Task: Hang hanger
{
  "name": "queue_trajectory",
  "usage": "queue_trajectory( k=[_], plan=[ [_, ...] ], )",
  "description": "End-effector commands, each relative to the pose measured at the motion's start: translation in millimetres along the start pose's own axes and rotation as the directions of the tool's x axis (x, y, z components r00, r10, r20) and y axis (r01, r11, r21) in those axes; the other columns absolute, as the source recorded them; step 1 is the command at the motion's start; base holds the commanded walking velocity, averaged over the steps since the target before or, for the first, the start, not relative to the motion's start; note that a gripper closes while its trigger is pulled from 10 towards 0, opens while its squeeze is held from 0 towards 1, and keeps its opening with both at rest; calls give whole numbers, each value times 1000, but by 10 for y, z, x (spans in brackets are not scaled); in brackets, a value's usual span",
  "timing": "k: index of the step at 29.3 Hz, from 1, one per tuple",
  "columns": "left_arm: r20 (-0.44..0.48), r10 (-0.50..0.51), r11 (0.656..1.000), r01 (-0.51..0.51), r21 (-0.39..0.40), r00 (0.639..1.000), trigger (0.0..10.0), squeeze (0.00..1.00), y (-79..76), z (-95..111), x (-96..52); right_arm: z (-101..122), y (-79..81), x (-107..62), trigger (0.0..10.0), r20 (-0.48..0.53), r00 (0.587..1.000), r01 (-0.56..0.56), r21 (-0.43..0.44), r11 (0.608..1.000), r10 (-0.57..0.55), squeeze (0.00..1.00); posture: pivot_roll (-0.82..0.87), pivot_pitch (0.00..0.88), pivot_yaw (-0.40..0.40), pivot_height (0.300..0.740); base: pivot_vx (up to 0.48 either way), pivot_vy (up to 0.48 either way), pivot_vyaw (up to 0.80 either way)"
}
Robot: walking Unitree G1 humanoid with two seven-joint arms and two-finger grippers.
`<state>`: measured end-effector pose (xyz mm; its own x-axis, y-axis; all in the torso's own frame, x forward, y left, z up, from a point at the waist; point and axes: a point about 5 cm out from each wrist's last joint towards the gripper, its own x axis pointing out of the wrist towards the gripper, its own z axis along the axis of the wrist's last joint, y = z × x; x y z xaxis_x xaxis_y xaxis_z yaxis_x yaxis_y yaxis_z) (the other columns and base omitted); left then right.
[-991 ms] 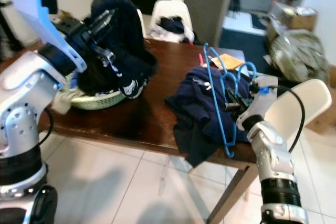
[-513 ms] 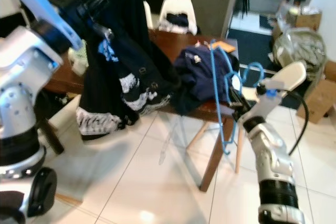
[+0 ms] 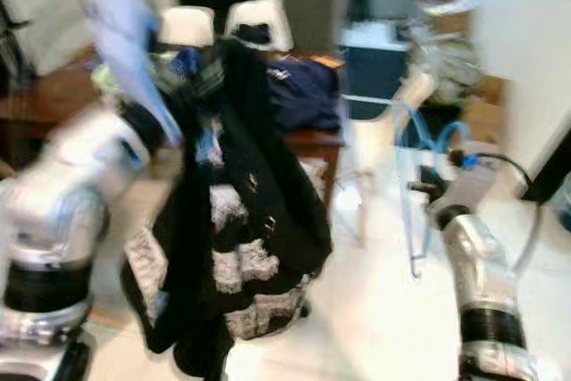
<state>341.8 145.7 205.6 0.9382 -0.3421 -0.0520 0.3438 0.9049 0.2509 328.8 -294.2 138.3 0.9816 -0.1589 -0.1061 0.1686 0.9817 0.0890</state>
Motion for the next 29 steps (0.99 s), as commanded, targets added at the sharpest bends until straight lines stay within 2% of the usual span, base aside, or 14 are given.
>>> queue_trajectory(
  k=[1,3,4,5,6,7,8,9,11,19,21,24,27,29],
  plan=[
    [-166,94,992,-78,100,982,10000,0,79,-523,-22,-207,-130,-60,10000,-77,995,65,-60,996,-70,0,51,26,-55,740,0,0,-800],
    [-166,94,992,-78,100,982,10000,0,79,-523,-22,-207,-130,-60,10000,-77,995,65,-60,996,-70,0,51,26,-55,740,0,0,-800],
    [-223,108,990,-85,112,969,10000,0,96,-720,-68,-285,-190,-96,10000,-106,990,82,-78,994,-90,0,47,29,-56,740,0,0,-800],
    [-223,108,990,-85,112,969,10000,0,96,-720,-68,-285,-190,-96,10000,-106,990,82,-78,994,-90,0,47,29,-56,740,0,0,-800],
    [-318,123,988,-87,126,940,10000,0,103,-1015,-156,-457,-255,-171,10000,-170,980,86,-97,992,-102,0,45,32,-57,740,0,0,-800],
    [-318,123,988,-87,126,940,10000,0,103,-1015,-156,-457,-255,-171,10000,-170,980,86,-97,992,-102,0,45,32,-57,740,0,0,-800],
    [-415,121,987,-64,147,902,10000,0,75,-1312,-293,-695,-284,-294,10000,-255,963,56,-119,991,-85,0,31,44,-57,740,0,0,-800],
    [-415,121,987,-64,147,902,10000,0,75,-1312,-293,-695,-284,-294,10000,-255,963,56,-119,991,-85,0,31,44,-57,740,0,0,-800],
    [-540,91,991,-21,135,837,10000,0,0,-1692,-539,-1064,-326,-540,10000,-382,921,19,-148,989,-75,0,25,52,-60,740,0,0,-800],
    [-583,52,998,-15,67,810,10000,0,-109,-2039,-771,-1332,-415,-770,10000,-454,887,28,-138,990,-88,0,17,69,-59,740,0,0,-800],
    [-579,29,1000,-19,24,815,10000,0,-154,-2089,-809,-1367,-439,-815,10000,-456,886,27,-119,992,-79,0,15,76,-60,740,0,0,-800],
    [-535,5,978,-115,-173,845,10000,0,-237,-2180,-918,-1516,-512,-1021,10000,-472,880,19,-56,998,-43,0,7,84,-56,740,0,0,-800],
    [-525,7,968,-138,-211,851,10000,0,-217,-2181,-936,-1556,-519,-1085,10000,-475,879,17,-35,999,-32,0,5,86,-54,740,0,0,-800],
    [-508,-49,932,-143,-332,860,10000,0,-247,-2205,-997,-1621,-512,-1200,10000,-480,877,9,-12,1000,-14,0,2,93,-48,740,0,0,-800]
  ],
)
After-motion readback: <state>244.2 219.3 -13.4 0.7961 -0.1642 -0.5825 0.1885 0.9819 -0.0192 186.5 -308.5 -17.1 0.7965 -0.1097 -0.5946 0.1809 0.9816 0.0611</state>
